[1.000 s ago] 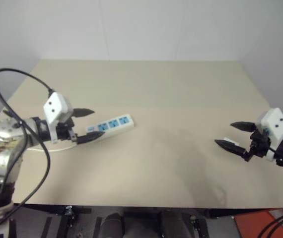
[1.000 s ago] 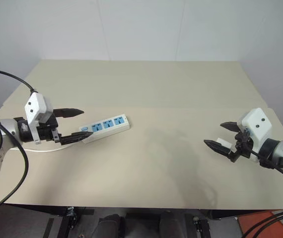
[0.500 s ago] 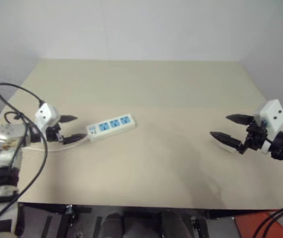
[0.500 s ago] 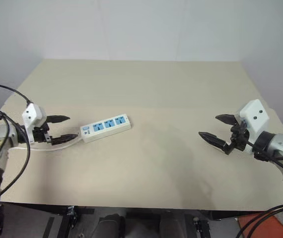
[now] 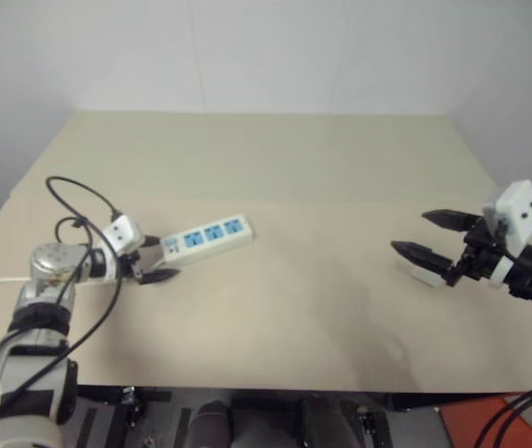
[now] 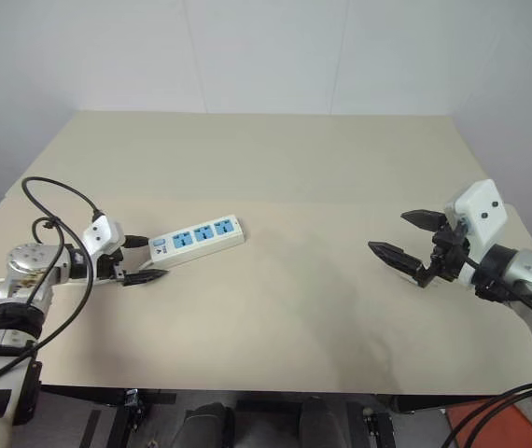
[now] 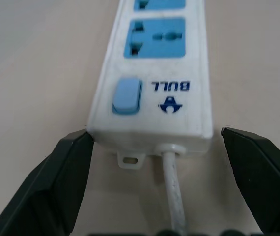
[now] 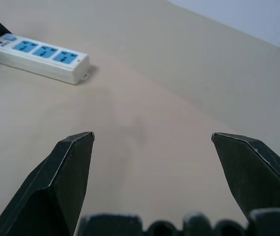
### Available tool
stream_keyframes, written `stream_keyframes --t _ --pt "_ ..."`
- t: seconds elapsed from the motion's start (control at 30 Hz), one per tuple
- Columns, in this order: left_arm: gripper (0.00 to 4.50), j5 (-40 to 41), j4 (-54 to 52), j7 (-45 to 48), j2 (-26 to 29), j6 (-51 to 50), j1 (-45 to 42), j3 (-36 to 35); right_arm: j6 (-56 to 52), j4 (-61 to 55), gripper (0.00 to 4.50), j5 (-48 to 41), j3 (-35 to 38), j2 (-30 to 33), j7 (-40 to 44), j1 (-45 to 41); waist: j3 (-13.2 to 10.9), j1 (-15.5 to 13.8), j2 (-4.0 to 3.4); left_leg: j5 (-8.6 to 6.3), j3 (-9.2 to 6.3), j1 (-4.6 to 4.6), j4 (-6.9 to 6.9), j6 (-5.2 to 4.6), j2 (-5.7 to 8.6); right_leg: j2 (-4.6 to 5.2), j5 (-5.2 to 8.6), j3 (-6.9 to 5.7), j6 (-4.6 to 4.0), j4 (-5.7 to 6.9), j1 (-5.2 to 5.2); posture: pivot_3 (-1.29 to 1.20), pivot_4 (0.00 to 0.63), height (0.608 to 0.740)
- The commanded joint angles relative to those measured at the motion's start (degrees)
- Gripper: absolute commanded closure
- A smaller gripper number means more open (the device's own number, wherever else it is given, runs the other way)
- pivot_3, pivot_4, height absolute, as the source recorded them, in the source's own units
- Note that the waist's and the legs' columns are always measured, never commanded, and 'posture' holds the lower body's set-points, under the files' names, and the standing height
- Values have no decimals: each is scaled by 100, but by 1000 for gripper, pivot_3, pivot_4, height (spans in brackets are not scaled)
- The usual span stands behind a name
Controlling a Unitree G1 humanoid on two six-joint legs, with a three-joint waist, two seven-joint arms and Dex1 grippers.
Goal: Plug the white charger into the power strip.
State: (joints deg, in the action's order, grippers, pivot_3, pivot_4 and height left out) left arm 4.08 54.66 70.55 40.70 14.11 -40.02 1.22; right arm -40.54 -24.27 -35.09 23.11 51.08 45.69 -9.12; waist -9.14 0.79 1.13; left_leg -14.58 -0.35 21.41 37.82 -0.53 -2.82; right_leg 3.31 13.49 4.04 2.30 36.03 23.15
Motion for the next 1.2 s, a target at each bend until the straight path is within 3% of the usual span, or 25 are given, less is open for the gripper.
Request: stream_keyframes --t 0.03,0.2,0.37,0.6,1.2 --pt "20 -191 303 -146 -176 294 -311 89 -42 -220 0 -172 180 46 -85 -123 0 -30 0 0 0 1 0 0 0 1 0 0 0 -1 0 0 150 740" --pt "20 -326 734 -183 -364 482 -563 85 -70 -329 0 -245 276 71 -100 -13 1 -40 1 0 0 6 2 0 2 2 -1 0 3 -5 0 0 150 740" --pt "1111 -313 889 38 -398 542 -598 61 -143 -426 0 -368 369 69 -172 47 1 -11 1 0 0 0 2 0 2 2 -1 0 3 -1 -3 0 150 740" --pt "1141 -308 826 228 -580 487 -661 104 -117 -360 0 -319 304 68 -211 5 1 -24 1 0 0 0 2 0 2 2 -1 0 3 -3 -4 0 150 740" --pt "1141 -633 858 1246 -2034 984 -1359 783 -165 -491 0 -411 258 -75 -420 50 1 -131 2 0 -3 17 4 0 6 2 -2 -1 6 -13 -1 0 150 740"
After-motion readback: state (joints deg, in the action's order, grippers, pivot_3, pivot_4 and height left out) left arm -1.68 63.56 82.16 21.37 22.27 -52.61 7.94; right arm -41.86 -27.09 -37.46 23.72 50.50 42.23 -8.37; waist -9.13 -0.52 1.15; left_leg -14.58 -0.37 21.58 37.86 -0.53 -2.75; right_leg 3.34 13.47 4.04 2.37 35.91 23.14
